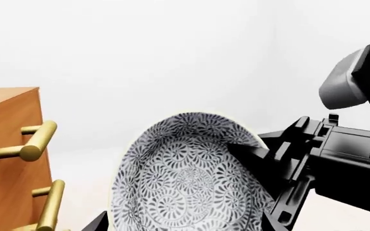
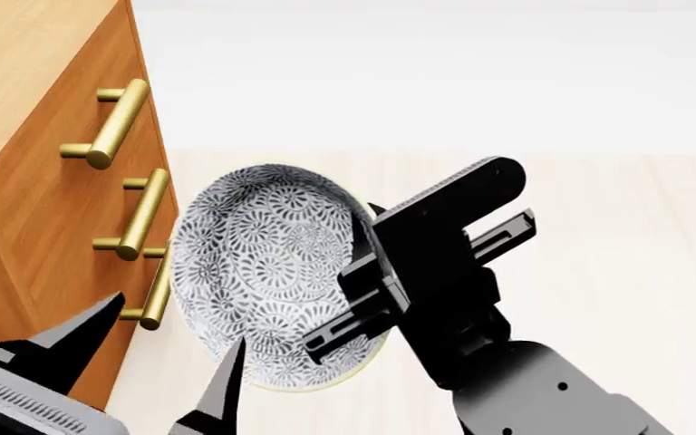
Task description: Put the bowl on top of the cabinet.
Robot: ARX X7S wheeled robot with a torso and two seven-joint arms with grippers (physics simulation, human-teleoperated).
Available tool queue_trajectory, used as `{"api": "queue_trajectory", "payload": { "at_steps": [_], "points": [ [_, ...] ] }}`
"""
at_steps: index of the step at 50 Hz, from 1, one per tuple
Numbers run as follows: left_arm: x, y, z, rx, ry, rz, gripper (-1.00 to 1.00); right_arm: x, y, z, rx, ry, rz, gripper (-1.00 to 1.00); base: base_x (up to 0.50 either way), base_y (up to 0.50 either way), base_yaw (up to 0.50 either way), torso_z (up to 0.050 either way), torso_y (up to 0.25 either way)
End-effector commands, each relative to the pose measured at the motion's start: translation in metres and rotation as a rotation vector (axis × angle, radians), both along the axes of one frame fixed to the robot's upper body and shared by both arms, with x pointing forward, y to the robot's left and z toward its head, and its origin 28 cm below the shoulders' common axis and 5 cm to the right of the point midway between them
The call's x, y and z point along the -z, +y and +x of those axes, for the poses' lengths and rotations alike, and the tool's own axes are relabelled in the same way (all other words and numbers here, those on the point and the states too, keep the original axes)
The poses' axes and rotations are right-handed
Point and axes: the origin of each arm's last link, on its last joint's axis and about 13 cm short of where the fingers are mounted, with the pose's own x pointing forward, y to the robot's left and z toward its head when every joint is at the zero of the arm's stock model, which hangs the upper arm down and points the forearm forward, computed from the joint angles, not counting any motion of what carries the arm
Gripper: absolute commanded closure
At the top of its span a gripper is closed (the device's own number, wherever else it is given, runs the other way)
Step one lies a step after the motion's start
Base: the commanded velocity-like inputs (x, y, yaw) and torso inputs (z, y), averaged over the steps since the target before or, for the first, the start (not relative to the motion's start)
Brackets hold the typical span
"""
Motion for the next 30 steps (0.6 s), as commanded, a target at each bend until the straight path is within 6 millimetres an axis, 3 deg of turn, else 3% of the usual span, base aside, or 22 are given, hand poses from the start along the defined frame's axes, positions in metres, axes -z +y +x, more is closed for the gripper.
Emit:
{"api": "queue_trajectory", "payload": {
  "at_steps": [1, 16, 22, 30],
  "points": [
    [-0.024, 0.006, 0.011, 0.032, 0.098, -0.041, -1.00, -0.005, 0.000, -0.002, -0.005, -0.032, -0.006, 1.00, 0.00, 0.00, 0.00, 0.000, 0.000],
    [-0.041, 0.010, 0.016, 0.084, 0.194, -0.099, -1.00, -0.008, -0.002, -0.006, -0.009, -0.039, -0.006, 1.00, 0.00, 0.00, 0.00, 0.001, 0.000],
    [-0.039, 0.012, 0.027, 0.084, 0.227, -0.110, -1.00, -0.004, -0.002, -0.006, -0.012, -0.038, -0.011, 1.00, 0.00, 0.00, 0.00, 0.000, 0.002],
    [-0.039, 0.013, 0.026, 0.066, 0.215, -0.114, -1.00, -0.004, -0.003, -0.010, -0.022, -0.041, -0.014, 1.00, 0.00, 0.00, 0.00, 0.000, 0.000]
  ]
}}
